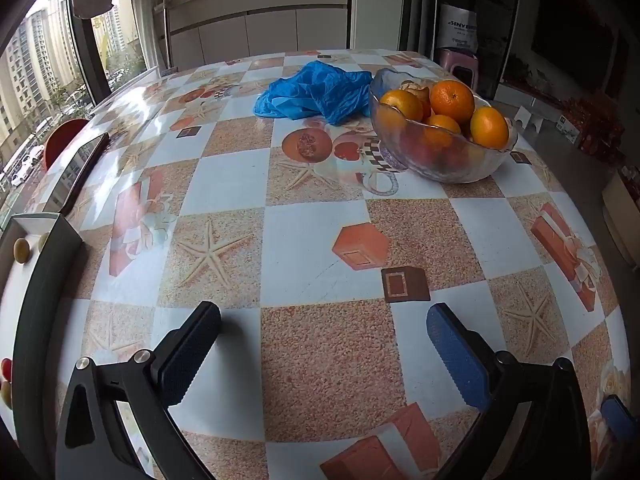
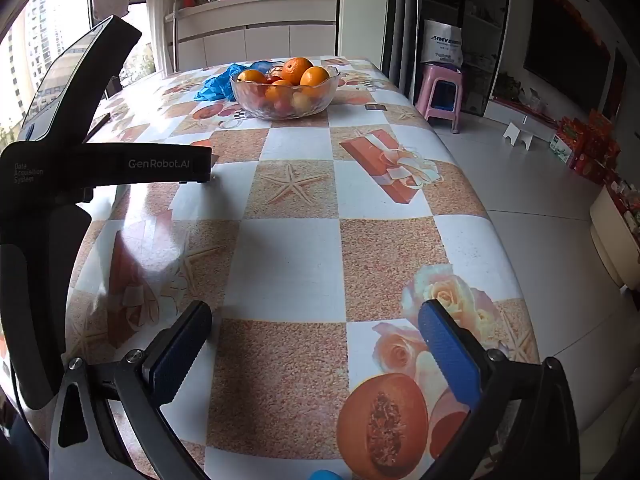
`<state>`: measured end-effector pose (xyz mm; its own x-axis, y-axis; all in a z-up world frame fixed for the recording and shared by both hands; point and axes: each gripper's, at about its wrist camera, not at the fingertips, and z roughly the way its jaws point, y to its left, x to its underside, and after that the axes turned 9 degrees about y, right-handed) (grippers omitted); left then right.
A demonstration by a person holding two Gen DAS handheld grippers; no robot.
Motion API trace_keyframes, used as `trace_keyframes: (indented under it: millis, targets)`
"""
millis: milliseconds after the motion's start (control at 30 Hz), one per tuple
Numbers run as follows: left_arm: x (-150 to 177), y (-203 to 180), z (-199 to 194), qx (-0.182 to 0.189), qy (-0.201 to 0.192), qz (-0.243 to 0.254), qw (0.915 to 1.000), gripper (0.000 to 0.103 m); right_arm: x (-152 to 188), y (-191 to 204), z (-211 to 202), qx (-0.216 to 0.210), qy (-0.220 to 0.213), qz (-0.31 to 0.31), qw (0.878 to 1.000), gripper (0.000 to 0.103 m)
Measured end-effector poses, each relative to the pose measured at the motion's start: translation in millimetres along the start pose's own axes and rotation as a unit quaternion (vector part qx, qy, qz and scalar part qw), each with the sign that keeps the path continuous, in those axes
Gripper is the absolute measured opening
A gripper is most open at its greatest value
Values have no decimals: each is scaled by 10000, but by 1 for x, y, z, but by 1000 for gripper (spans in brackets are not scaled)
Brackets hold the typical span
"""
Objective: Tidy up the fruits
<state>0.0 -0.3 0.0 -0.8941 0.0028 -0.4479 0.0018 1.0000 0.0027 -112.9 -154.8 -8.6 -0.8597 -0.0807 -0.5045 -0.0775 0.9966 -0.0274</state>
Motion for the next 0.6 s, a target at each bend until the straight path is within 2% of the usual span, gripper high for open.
trace_keyframes:
  millis: [33, 200, 367, 467, 533, 600]
  targets:
    - [0, 1, 0, 115, 7, -59, 9999, 103, 0, 0, 0, 3, 1, 0, 10000, 103]
    - [0, 1, 0, 55, 3, -28, 10000, 103, -2, 2, 0, 27, 51, 13, 10000, 103]
    - [0, 0, 0, 49, 3, -25, 10000, 103, -17, 4, 8, 186, 572, 324, 9977, 103]
    - [0, 0, 0, 47, 3, -25, 10000, 103, -16, 6, 8, 301, 432, 604, 9968, 103]
    - [0, 0, 0, 47, 3, -24, 10000, 103, -8, 7, 4, 345, 182, 633, 9972, 103]
    - [0, 0, 0, 47, 3, -24, 10000, 103, -7, 6, 3, 298, 166, 598, 9976, 103]
